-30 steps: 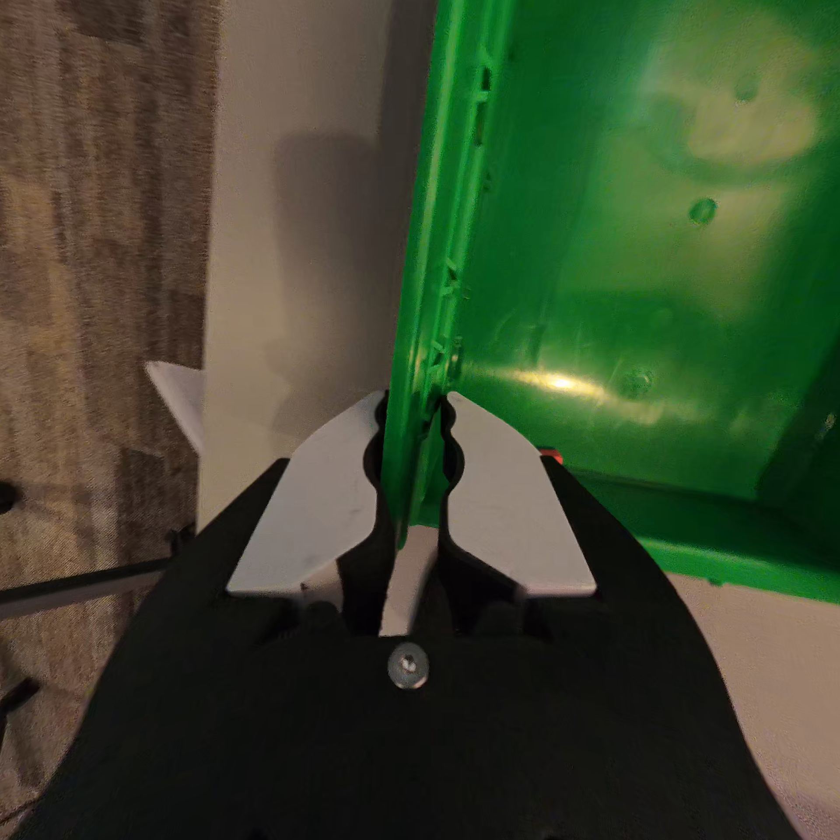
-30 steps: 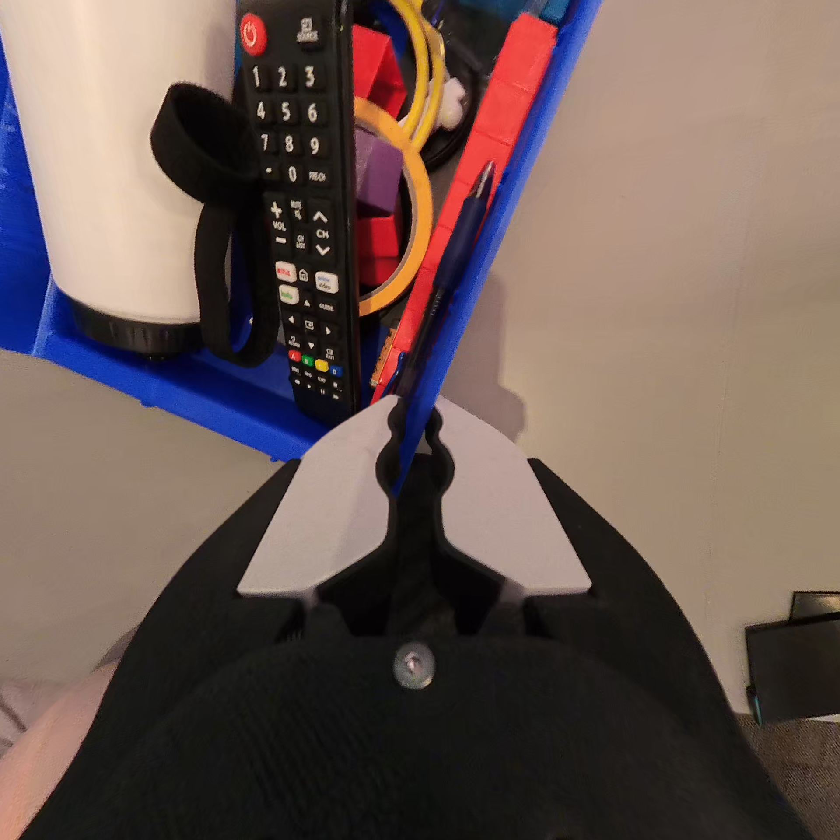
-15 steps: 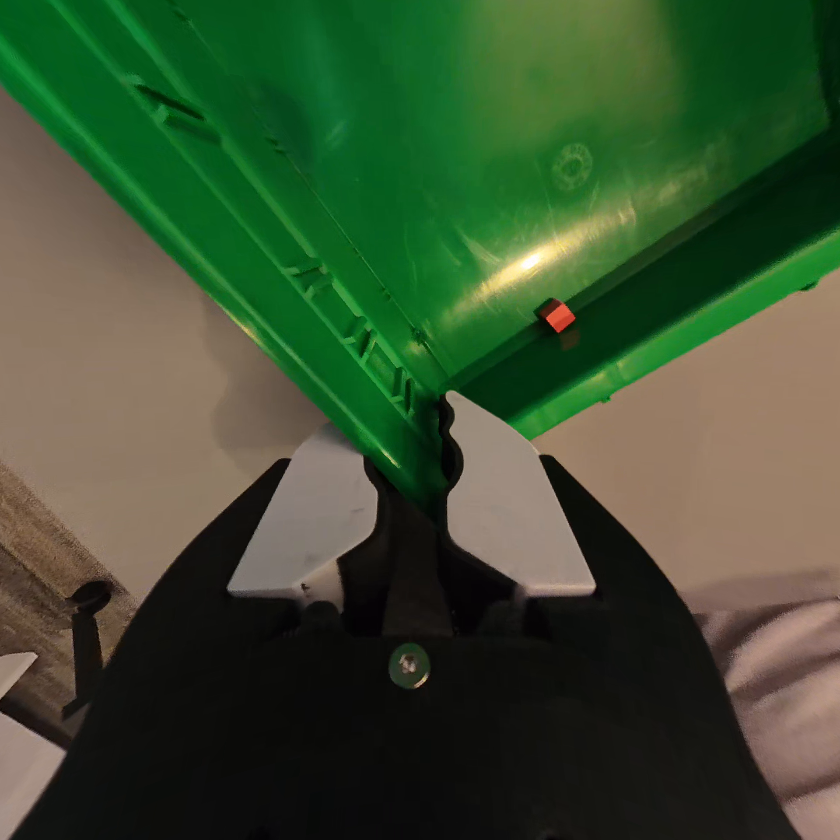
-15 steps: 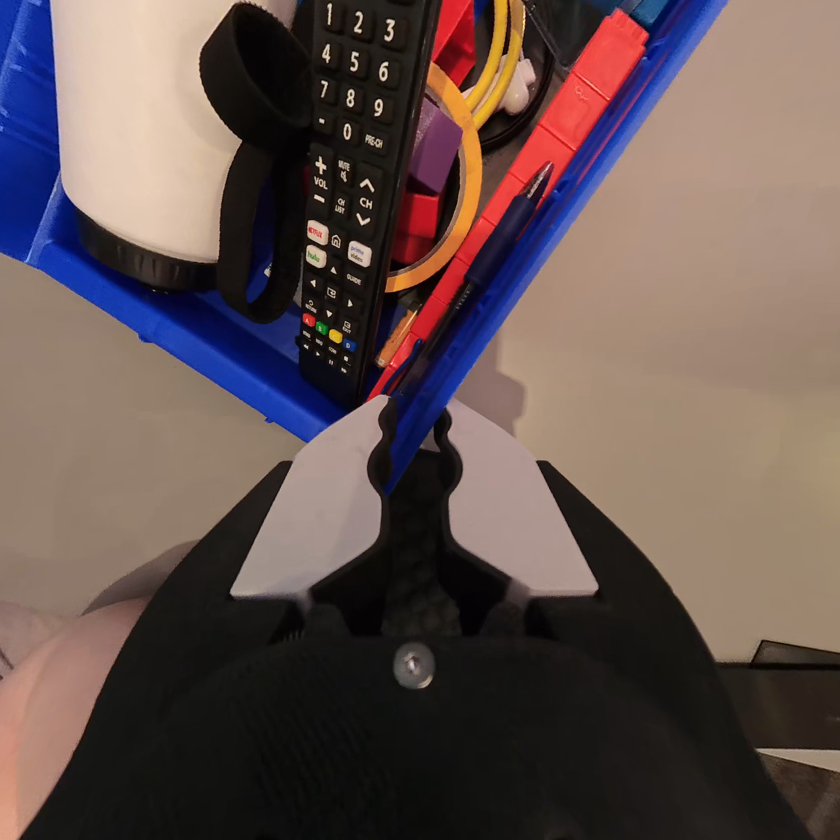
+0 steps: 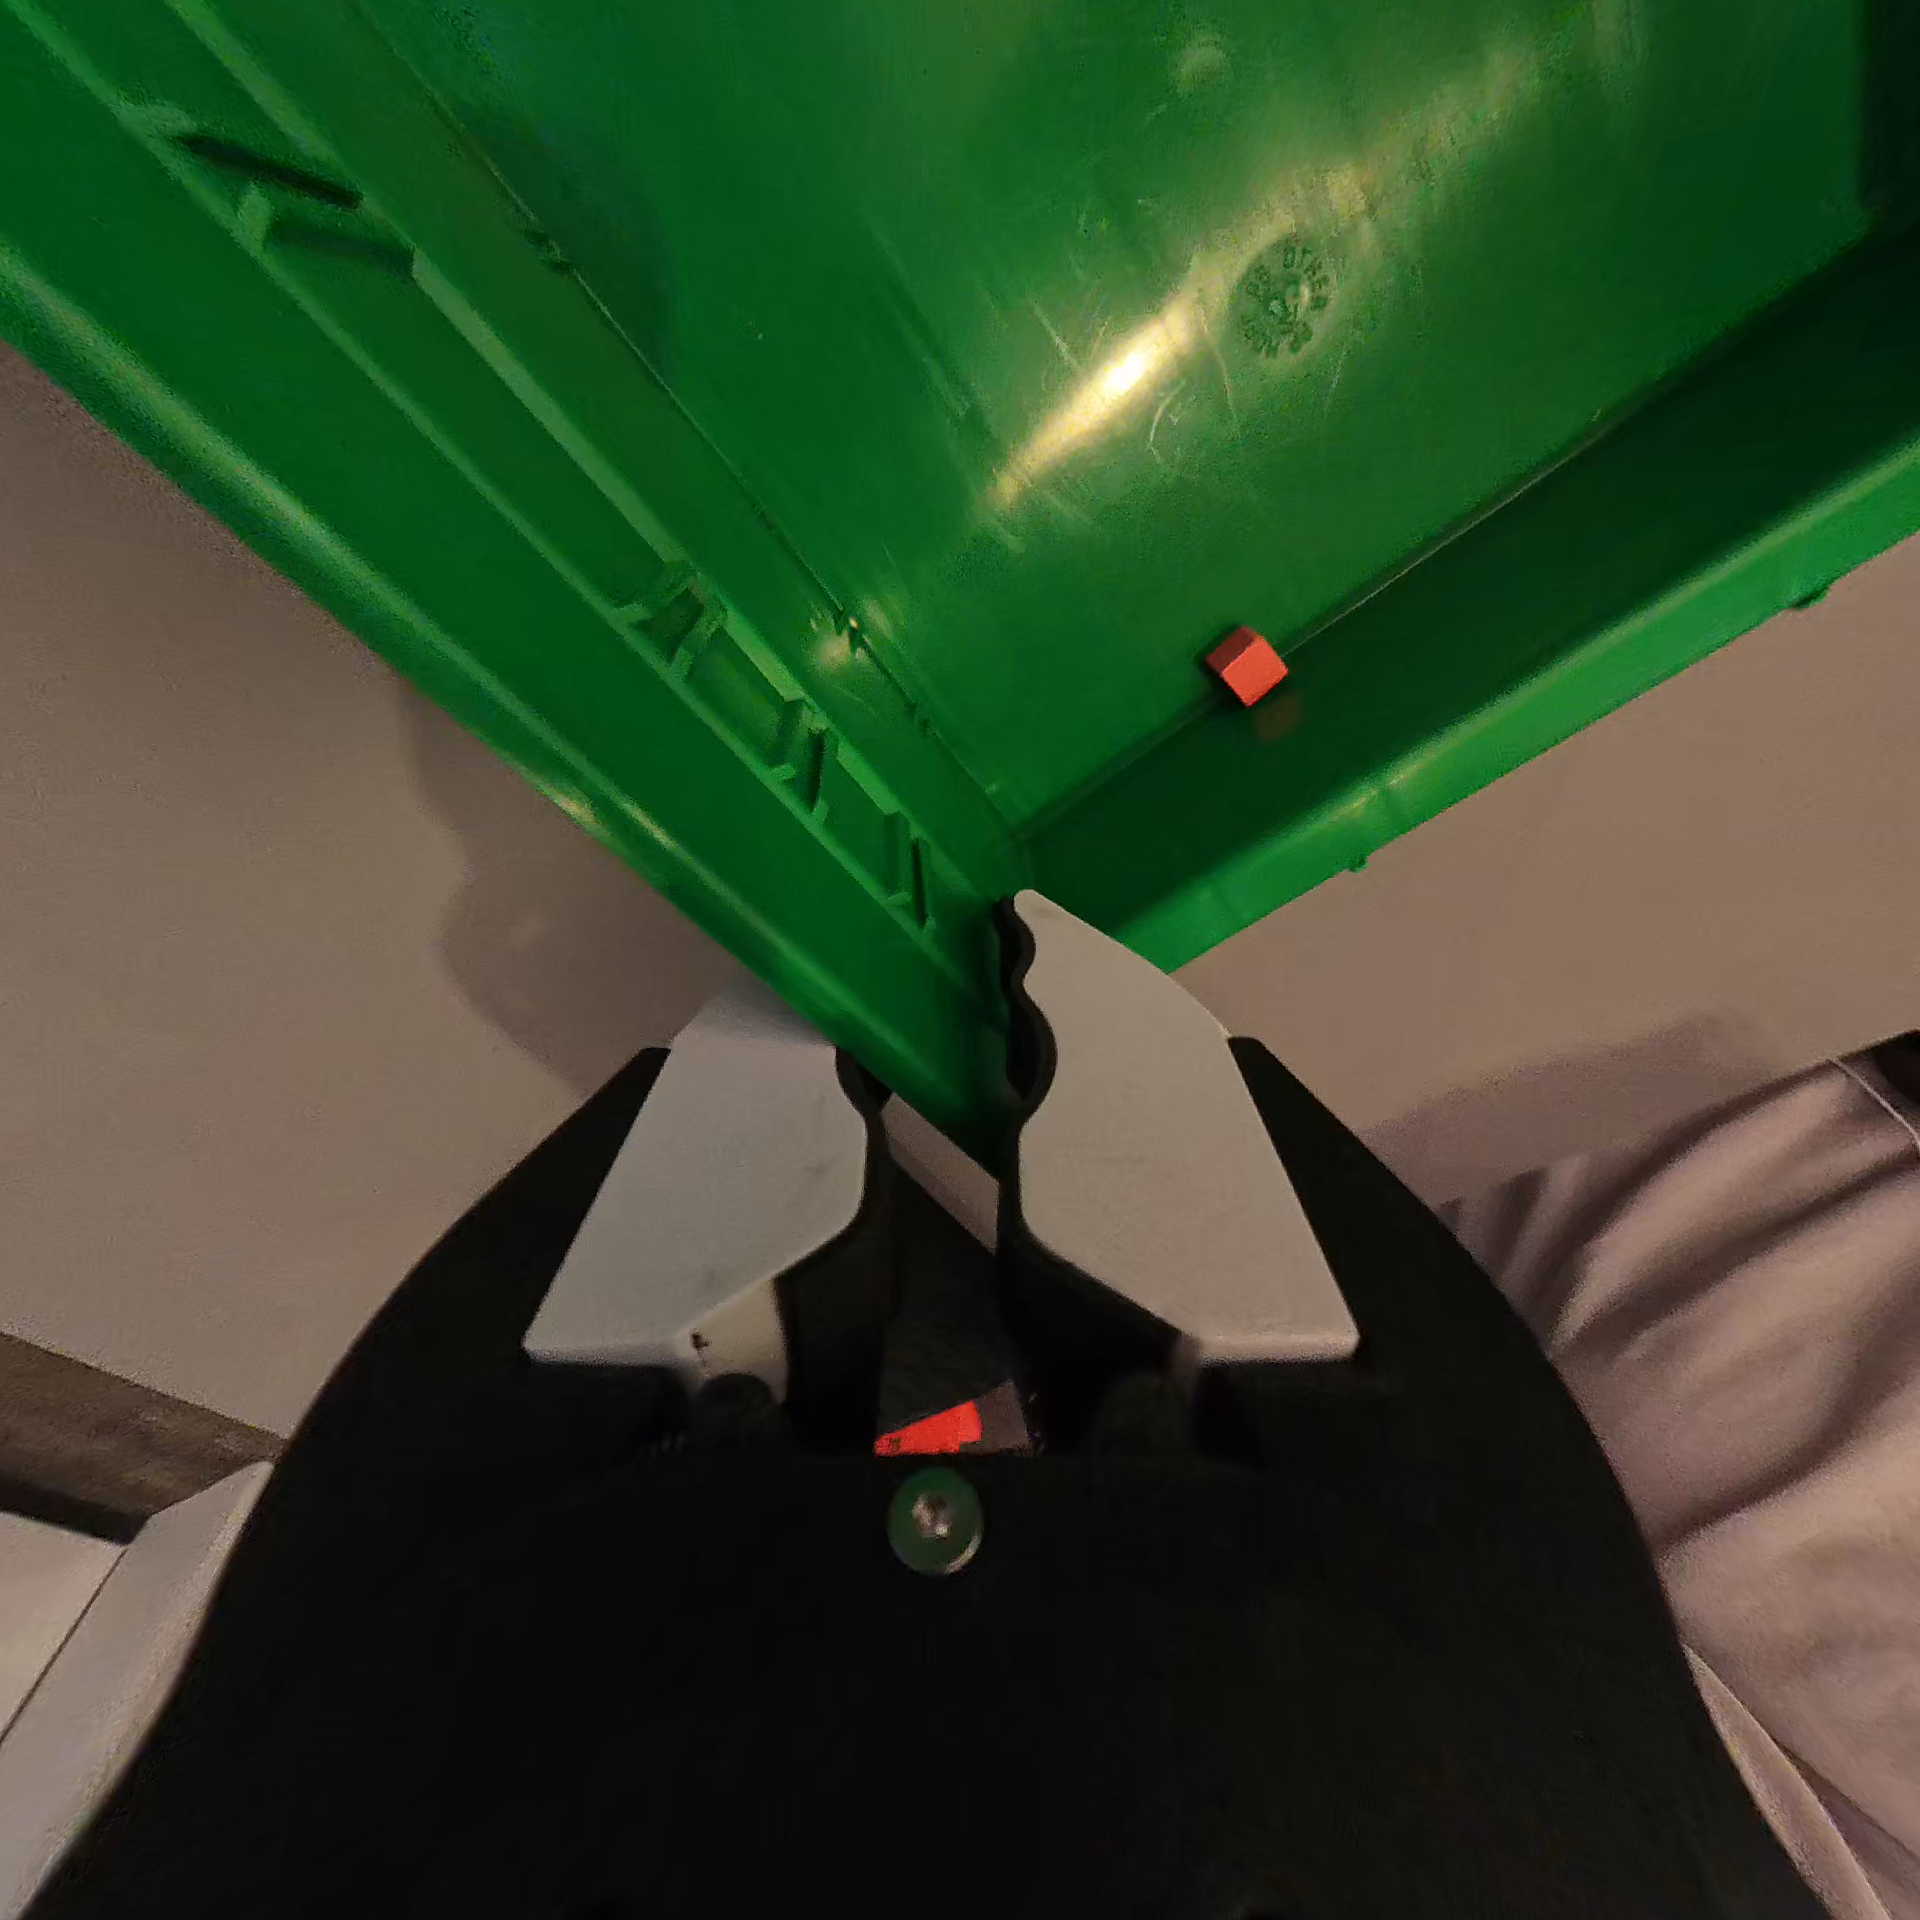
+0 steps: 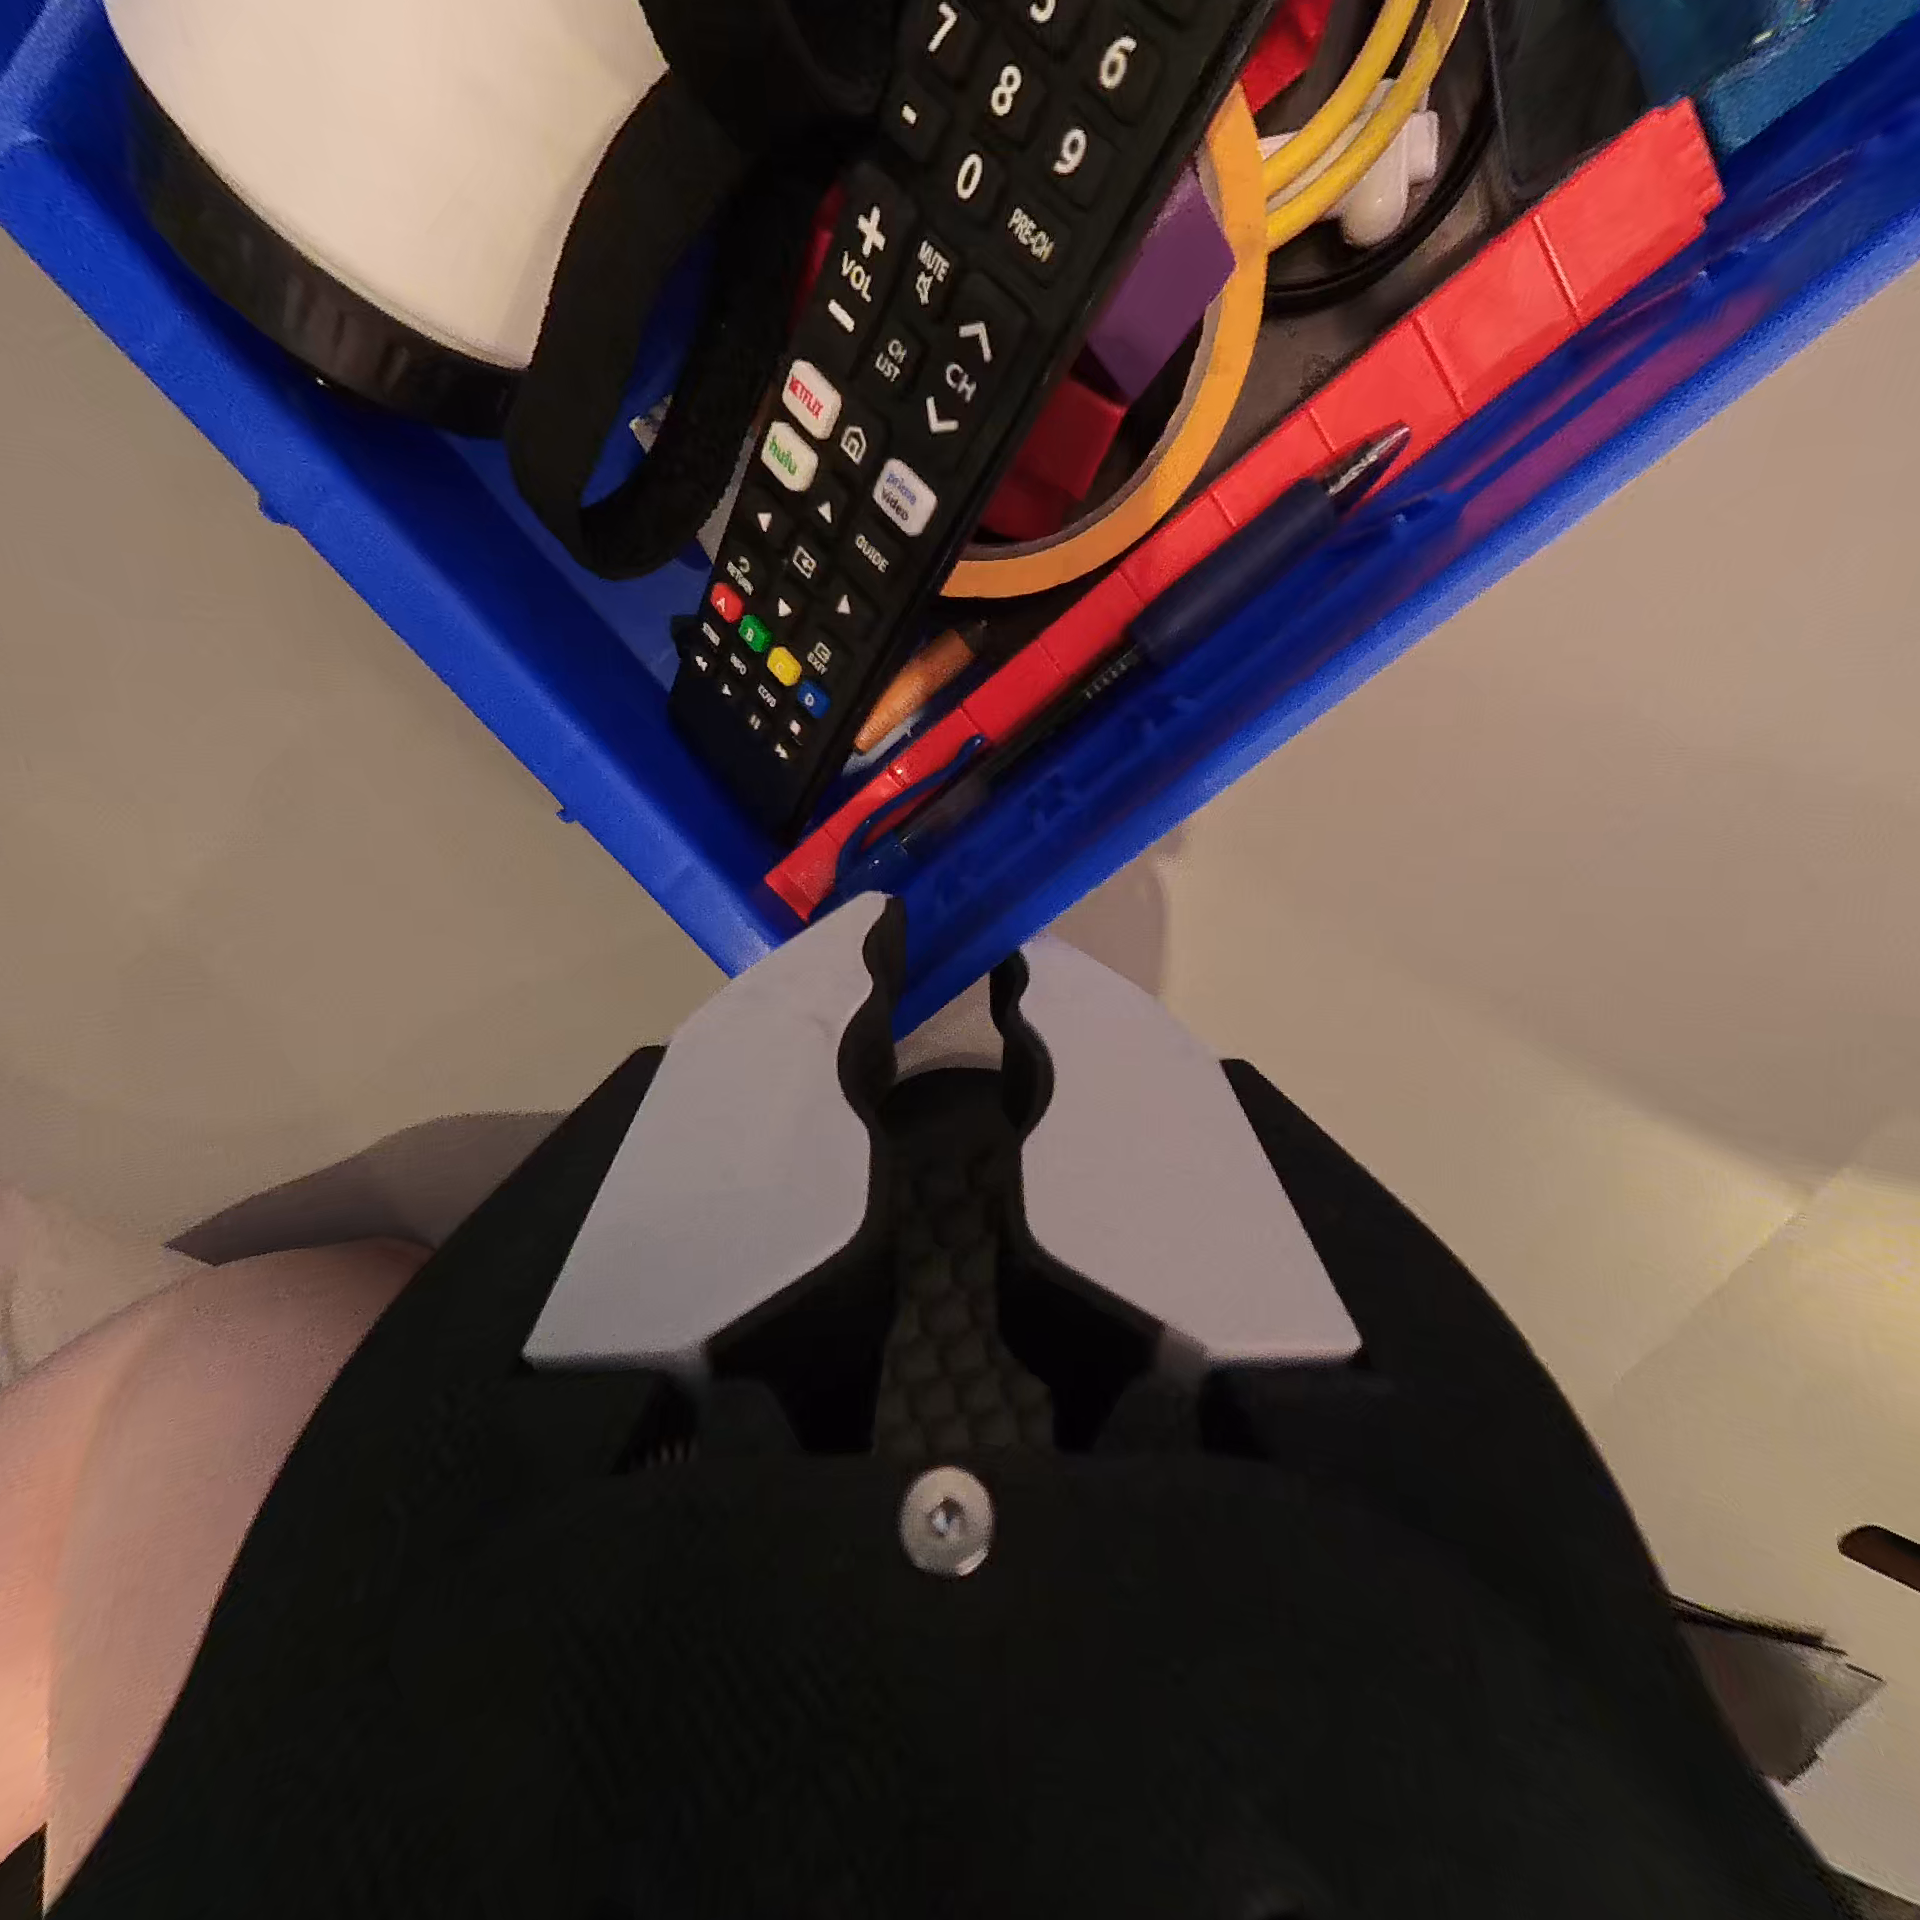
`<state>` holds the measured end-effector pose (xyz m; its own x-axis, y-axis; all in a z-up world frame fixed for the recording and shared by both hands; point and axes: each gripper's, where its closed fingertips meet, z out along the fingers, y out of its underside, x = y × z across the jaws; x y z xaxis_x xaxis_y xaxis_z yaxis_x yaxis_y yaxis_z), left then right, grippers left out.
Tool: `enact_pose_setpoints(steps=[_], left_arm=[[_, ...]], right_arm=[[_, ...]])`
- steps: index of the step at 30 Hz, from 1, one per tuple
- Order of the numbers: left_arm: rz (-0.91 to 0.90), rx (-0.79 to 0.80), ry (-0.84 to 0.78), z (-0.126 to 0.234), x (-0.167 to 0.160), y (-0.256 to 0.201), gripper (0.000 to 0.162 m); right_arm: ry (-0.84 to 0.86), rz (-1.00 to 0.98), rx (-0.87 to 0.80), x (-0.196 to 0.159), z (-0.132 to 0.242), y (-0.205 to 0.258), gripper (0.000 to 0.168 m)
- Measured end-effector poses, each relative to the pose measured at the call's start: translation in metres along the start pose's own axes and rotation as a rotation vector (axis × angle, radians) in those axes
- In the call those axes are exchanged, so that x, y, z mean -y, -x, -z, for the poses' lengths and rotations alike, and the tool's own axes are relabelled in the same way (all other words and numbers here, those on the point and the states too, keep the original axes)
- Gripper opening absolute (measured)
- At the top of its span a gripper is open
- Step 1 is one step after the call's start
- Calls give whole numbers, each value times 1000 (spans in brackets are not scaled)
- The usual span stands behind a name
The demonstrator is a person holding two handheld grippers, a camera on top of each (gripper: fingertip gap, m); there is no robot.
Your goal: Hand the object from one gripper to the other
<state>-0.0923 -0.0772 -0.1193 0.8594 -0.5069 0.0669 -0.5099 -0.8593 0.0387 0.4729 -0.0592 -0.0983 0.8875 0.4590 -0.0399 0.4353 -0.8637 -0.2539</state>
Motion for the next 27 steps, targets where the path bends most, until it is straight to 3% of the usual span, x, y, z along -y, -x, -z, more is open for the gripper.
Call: enact_pose_setpoints(steps=[11,15,21,27], left_arm=[[-118,116,65,-5,25,-48,16],[-47,7,59,-6,28,-54,4],[200,-20,55,-3,7,1,7],[253,-80,40,-1,-20,32,9]], right_arm=[[38,90,-14,16,-5,13,18],[34,115,-8,26,-7,18,18],[43,174,-25,35,-9,25,17],[42,247,-6,43,-12,39,18]])
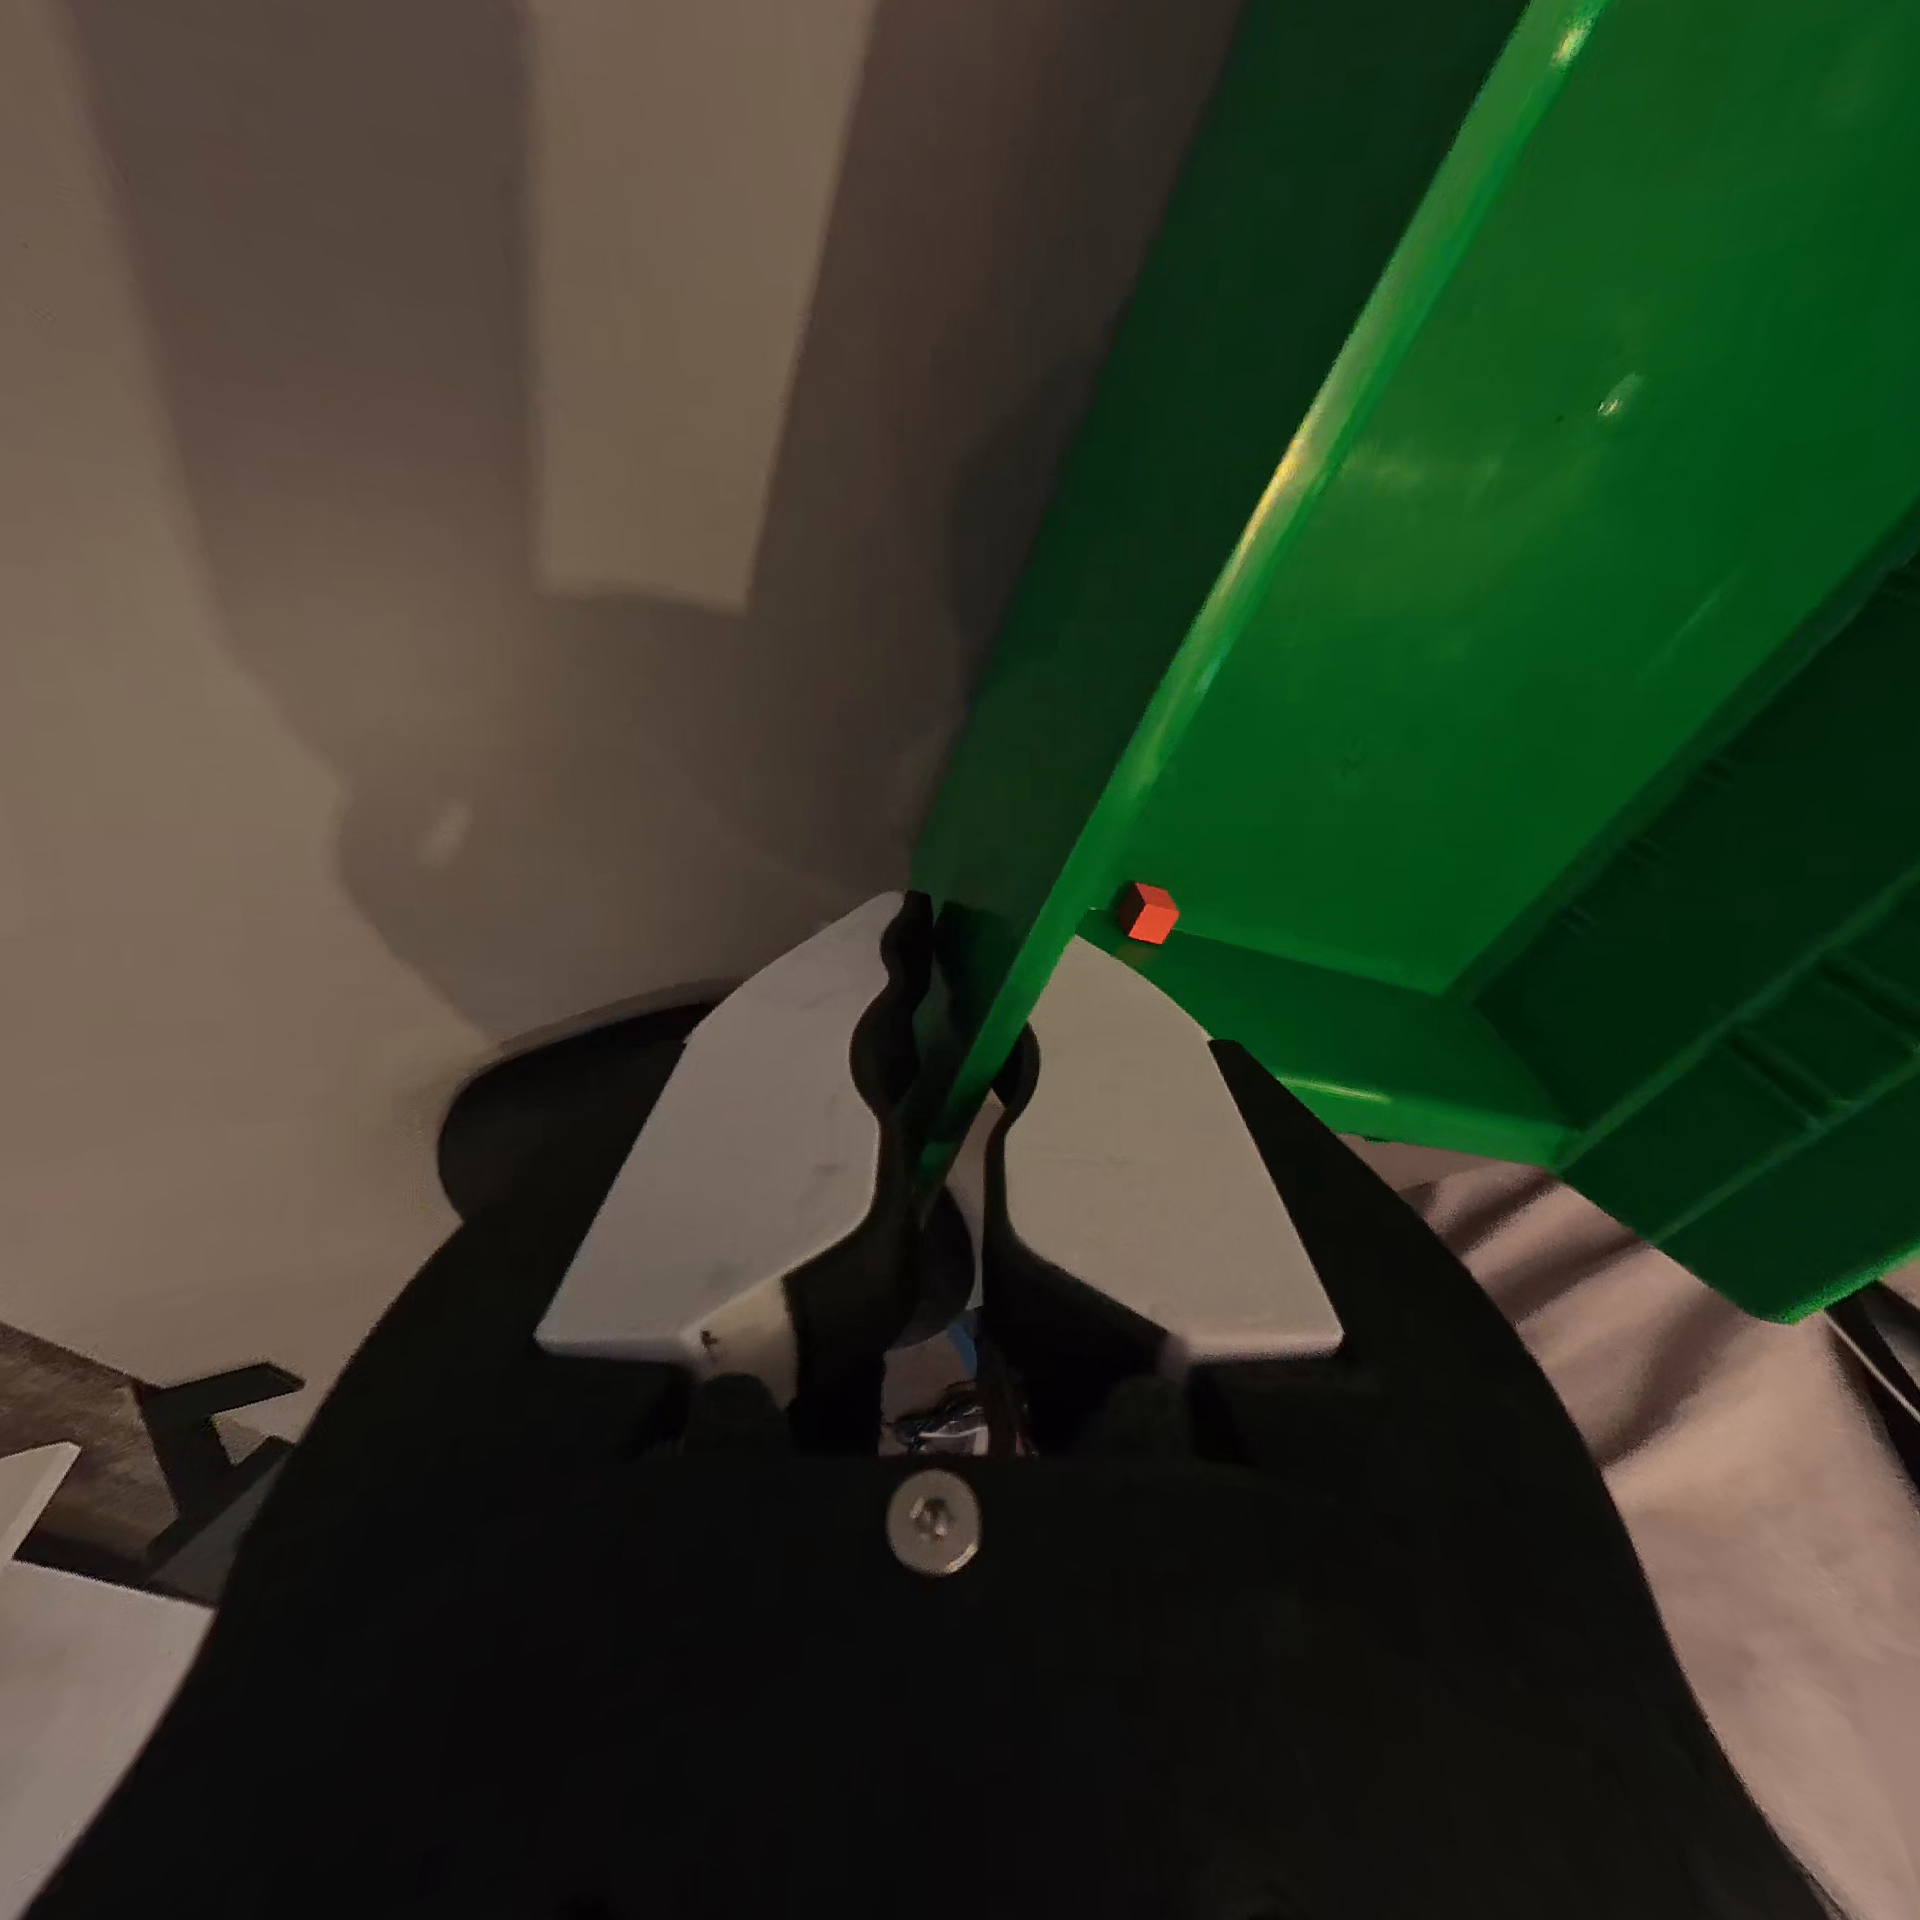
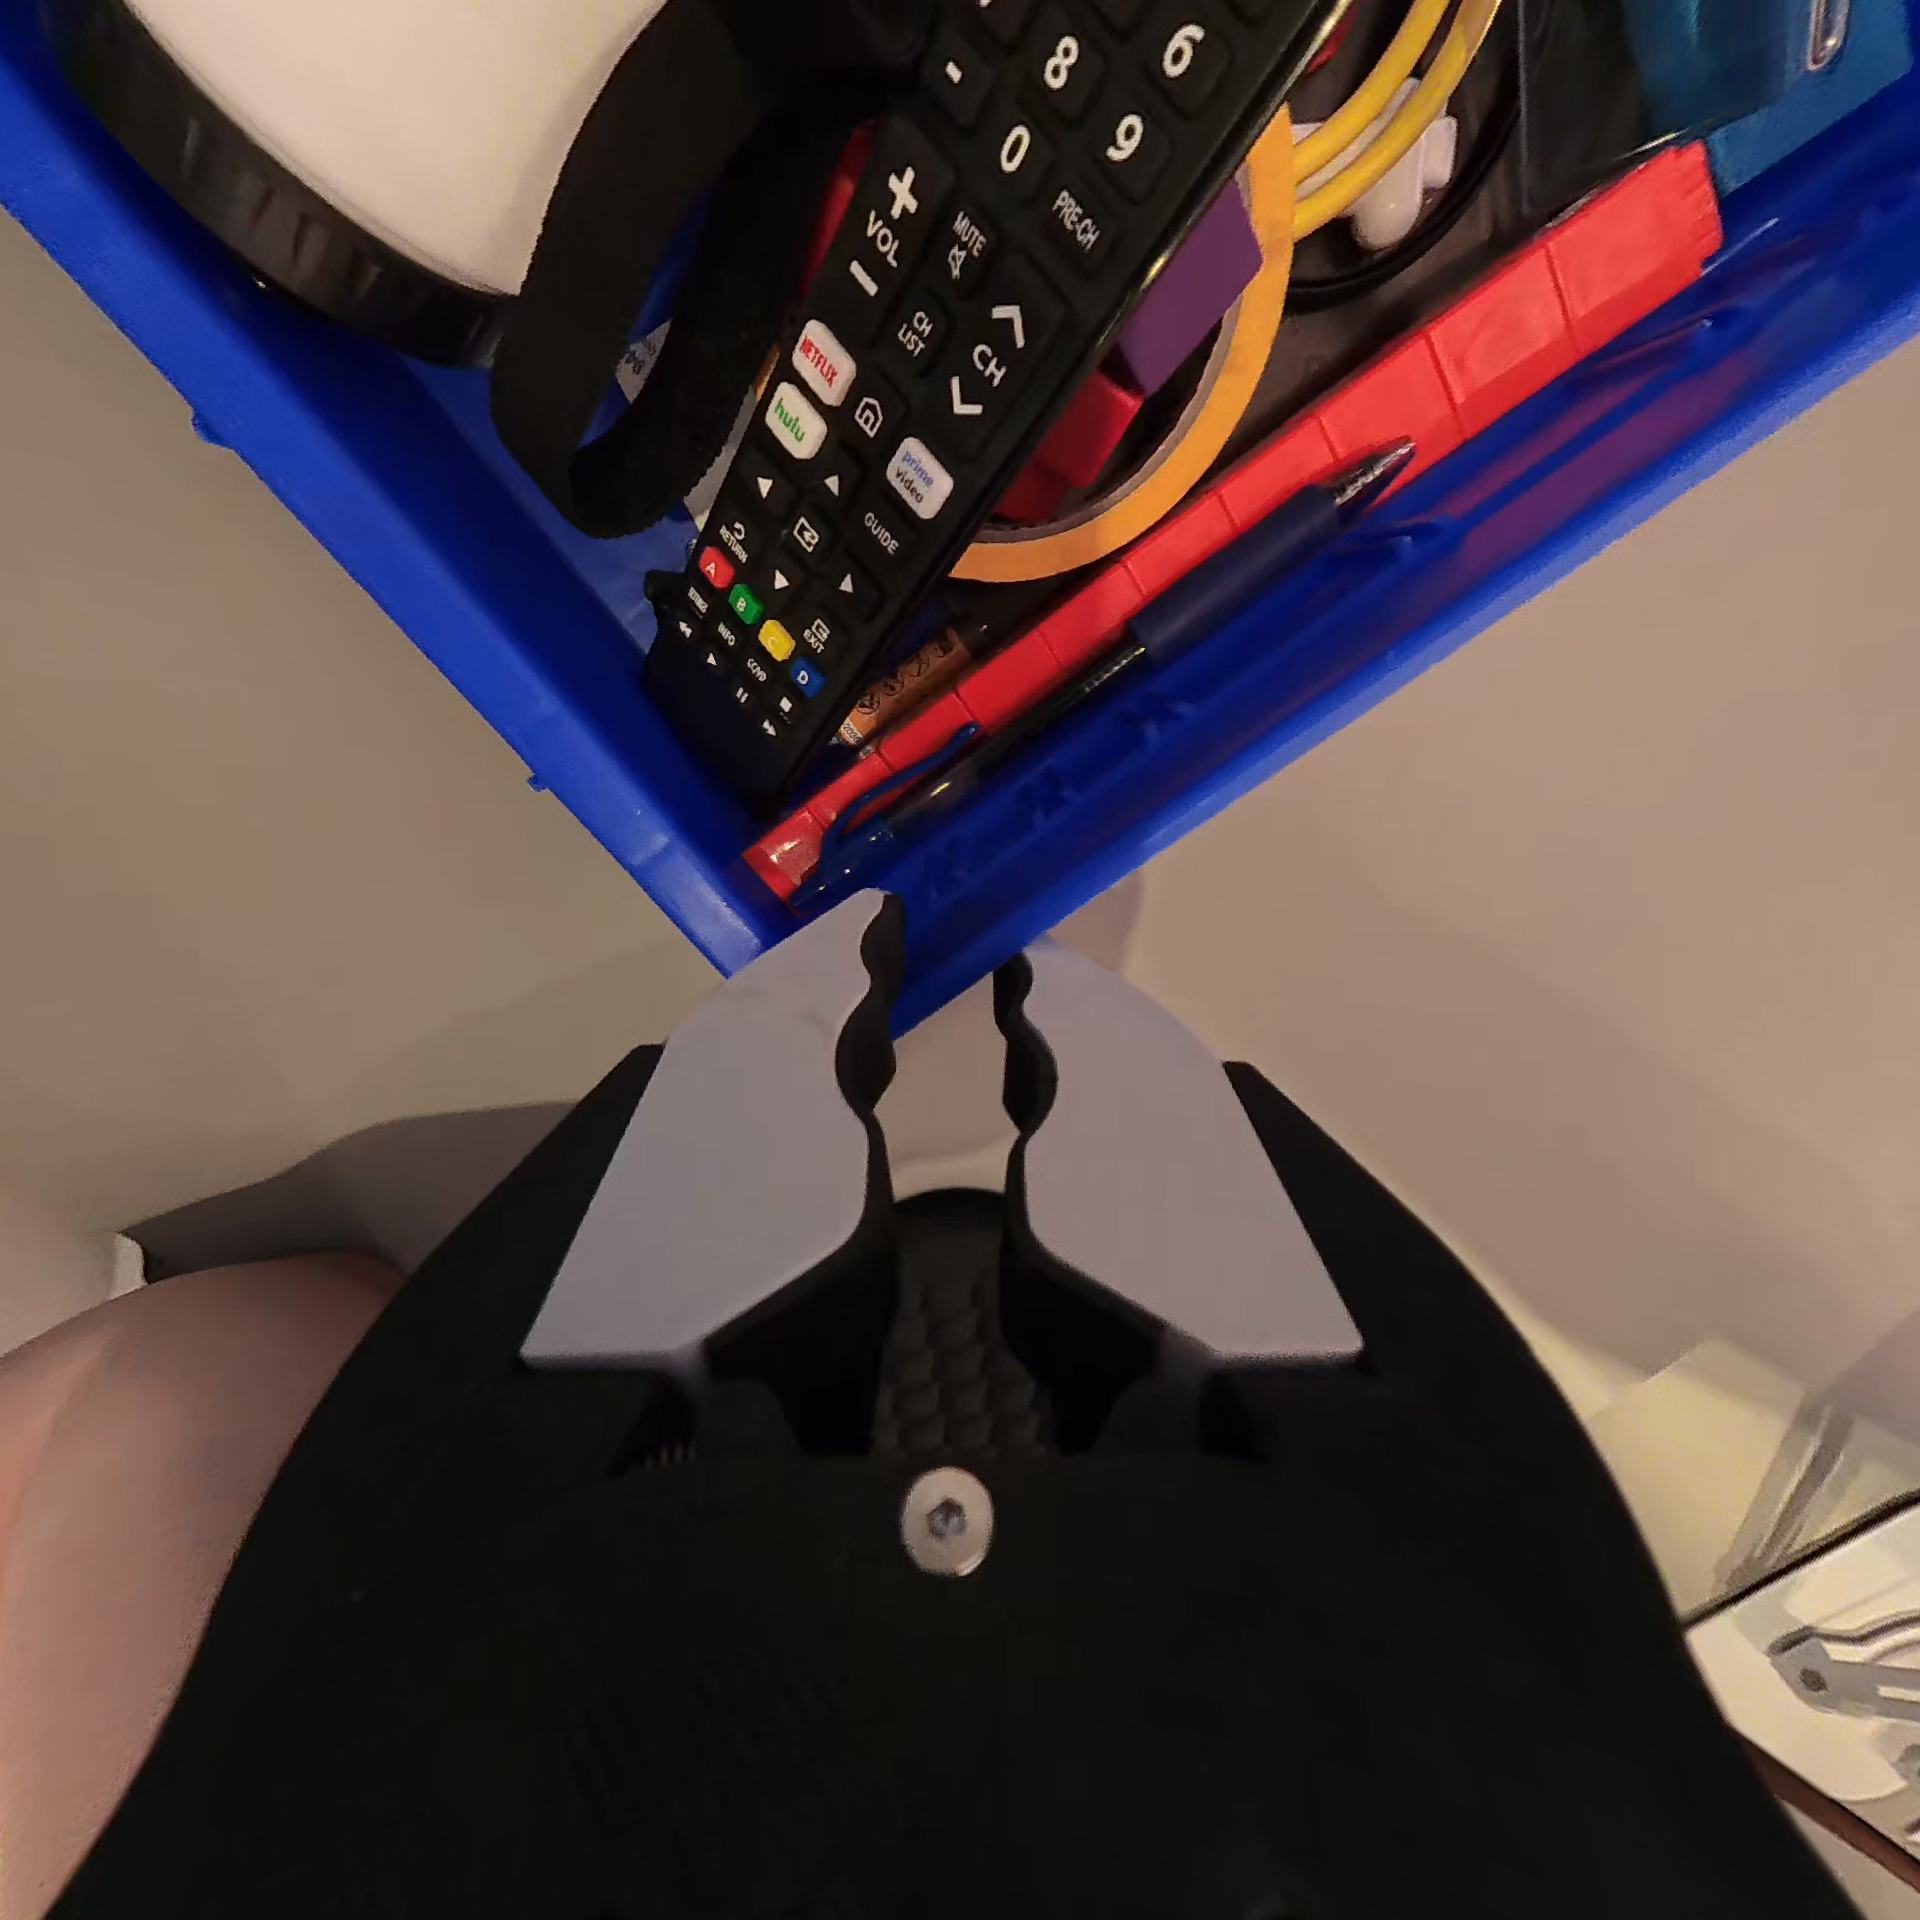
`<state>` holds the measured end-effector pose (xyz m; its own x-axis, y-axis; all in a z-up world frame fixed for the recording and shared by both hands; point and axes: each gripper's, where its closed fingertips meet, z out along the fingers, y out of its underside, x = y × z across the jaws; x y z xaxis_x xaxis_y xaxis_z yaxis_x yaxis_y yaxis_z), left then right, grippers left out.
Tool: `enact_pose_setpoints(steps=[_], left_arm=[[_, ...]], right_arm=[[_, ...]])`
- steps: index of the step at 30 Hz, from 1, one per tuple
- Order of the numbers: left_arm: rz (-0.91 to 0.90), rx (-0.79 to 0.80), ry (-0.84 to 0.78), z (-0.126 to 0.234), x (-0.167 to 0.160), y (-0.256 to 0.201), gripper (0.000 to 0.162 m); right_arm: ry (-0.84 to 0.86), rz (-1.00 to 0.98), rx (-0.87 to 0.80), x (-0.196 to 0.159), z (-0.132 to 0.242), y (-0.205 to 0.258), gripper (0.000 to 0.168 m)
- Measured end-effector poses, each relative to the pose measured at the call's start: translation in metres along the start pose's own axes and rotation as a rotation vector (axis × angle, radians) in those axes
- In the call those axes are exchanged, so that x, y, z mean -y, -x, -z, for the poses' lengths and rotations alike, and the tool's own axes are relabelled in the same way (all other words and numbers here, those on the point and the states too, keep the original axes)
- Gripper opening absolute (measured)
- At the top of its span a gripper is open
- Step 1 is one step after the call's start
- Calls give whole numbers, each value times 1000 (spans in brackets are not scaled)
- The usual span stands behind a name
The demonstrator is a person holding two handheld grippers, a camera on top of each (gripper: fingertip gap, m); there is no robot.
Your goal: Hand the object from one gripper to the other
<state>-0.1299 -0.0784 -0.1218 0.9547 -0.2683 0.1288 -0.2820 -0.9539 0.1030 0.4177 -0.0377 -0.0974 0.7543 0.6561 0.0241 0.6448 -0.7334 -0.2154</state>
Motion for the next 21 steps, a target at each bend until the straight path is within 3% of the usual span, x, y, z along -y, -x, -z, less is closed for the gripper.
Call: enact_pose_setpoints(steps=[8,21], left_arm=[[61,-49,-29,2,1,15,9],[402,-90,-160,10,-20,89,10]], right_arm=[[1,44,12,9,-2,7,18],[-6,28,16,8,-2,7,17]])
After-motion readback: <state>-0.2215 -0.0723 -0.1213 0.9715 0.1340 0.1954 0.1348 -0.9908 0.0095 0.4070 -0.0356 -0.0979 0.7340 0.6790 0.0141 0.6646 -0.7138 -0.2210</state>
